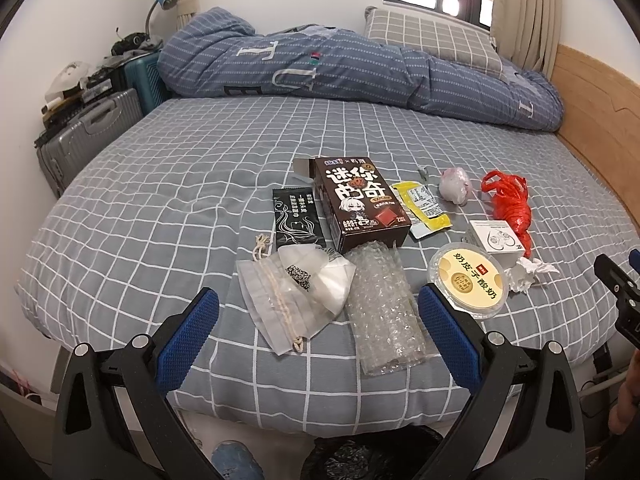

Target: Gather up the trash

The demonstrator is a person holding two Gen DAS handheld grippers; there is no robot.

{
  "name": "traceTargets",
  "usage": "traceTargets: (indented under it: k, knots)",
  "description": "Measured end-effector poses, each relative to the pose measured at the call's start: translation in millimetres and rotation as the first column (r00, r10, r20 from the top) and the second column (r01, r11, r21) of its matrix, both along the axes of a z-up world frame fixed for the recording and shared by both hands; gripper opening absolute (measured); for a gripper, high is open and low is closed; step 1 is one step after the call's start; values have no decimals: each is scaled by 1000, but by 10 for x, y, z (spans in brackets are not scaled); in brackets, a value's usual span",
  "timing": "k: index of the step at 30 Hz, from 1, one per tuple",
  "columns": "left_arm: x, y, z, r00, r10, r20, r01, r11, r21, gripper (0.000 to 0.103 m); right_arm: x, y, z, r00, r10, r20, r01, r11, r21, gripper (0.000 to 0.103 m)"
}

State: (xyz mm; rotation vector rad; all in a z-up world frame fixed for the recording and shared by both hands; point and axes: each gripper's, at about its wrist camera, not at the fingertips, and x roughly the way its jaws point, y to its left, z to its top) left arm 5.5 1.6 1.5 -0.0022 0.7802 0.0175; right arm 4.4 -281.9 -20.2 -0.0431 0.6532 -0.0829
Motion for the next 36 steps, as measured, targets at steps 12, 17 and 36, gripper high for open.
traceTargets:
  k: [12, 17, 36]
  knots:
    - [5, -26, -9, 1000, -2, -6, 2, 1000, 6, 97, 5, -24, 6, 1000, -5, 1, 5, 1000, 1, 96]
    - [8, -25, -15, 1000, -2, -9, 2, 1000, 9, 97, 8, -30, 8, 1000, -7, 1, 7, 1000, 1, 96]
    - [528, 302, -475, 992, 52, -114, -48, 998, 39, 97, 254, 674, -198, 981, 188, -36, -189, 982, -18, 96]
